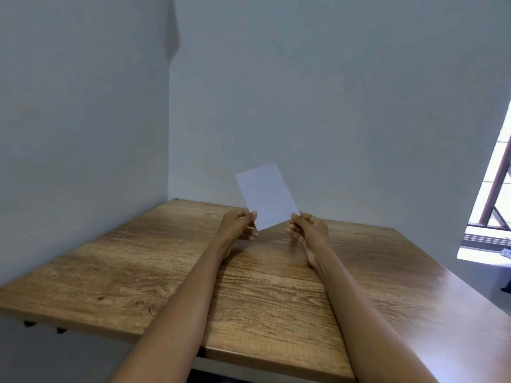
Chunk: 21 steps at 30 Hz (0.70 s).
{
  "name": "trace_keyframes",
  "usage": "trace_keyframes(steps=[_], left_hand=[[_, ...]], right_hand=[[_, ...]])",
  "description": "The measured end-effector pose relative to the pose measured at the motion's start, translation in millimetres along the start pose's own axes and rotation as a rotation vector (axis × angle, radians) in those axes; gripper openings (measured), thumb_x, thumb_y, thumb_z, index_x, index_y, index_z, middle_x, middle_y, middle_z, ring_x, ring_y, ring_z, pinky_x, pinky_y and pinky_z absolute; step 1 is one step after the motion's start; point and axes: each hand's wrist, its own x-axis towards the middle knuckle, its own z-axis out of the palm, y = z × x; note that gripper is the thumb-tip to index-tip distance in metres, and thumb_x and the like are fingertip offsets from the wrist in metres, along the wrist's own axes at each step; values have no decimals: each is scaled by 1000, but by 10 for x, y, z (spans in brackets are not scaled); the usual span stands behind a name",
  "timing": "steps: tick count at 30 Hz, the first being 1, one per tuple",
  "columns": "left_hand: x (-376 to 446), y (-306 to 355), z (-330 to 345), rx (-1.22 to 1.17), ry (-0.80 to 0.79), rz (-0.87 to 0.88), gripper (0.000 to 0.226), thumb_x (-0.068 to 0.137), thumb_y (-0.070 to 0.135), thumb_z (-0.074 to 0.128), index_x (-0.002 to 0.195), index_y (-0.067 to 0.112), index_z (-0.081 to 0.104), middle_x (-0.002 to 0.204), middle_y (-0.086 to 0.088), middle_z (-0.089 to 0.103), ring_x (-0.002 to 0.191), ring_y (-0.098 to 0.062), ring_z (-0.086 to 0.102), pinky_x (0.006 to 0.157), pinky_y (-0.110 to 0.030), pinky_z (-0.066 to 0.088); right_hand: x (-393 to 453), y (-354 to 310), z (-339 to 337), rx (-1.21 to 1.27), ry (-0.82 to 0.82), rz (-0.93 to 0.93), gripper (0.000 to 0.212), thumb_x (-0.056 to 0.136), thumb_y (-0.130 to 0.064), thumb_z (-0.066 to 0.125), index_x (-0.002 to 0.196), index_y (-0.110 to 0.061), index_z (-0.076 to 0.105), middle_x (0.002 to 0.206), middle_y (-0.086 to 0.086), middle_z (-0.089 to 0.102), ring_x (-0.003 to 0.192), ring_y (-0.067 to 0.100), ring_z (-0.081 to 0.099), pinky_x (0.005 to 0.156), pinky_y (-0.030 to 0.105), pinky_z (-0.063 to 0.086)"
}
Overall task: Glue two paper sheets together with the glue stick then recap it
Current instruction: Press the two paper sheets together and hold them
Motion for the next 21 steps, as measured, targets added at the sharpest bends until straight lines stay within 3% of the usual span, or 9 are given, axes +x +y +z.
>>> trace_keyframes(steps=[6,9,12,14,18,21], left_hand=[[-18,-38,-25,45,-29,48,30,83,25,70,108,10,63,81,-7,73,53,-12,67,50,-21,54],[-10,-50,-24,78,-57,47,30,82,25,72,108,14,63,86,-4,72,53,-12,68,50,-21,54],[8,-59,-20,111,-81,45,28,82,24,72,106,17,62,90,0,71,53,-12,67,49,-20,53],[9,-57,-24,143,-77,32,29,81,25,72,107,16,63,86,2,70,48,-8,64,46,-18,50],[9,-57,-7,237,-159,-26,20,81,28,72,97,23,61,50,8,64,35,-5,49,37,-16,40],[24,-68,6,251,-188,-26,25,81,28,72,101,16,62,55,2,63,33,-6,43,36,-17,37]], right_hand=[[-41,57,73,-212,-168,34,13,83,-15,72,94,-10,69,84,3,68,65,9,64,58,21,56],[-44,47,43,-227,-107,49,20,86,-20,69,99,-4,68,78,5,64,66,11,62,55,19,56],[-44,15,48,-216,-11,80,35,93,-39,56,99,-6,66,76,6,65,63,14,63,53,23,56],[-54,-16,52,-310,-5,63,42,90,-49,56,98,-9,66,77,4,64,62,14,61,54,23,55],[-75,-6,37,-432,-88,-9,16,85,-36,68,84,-20,67,82,-5,67,62,4,61,50,16,49],[-73,-17,37,-419,-36,2,27,91,-40,59,80,-16,65,78,-1,67,67,10,62,52,20,49]])
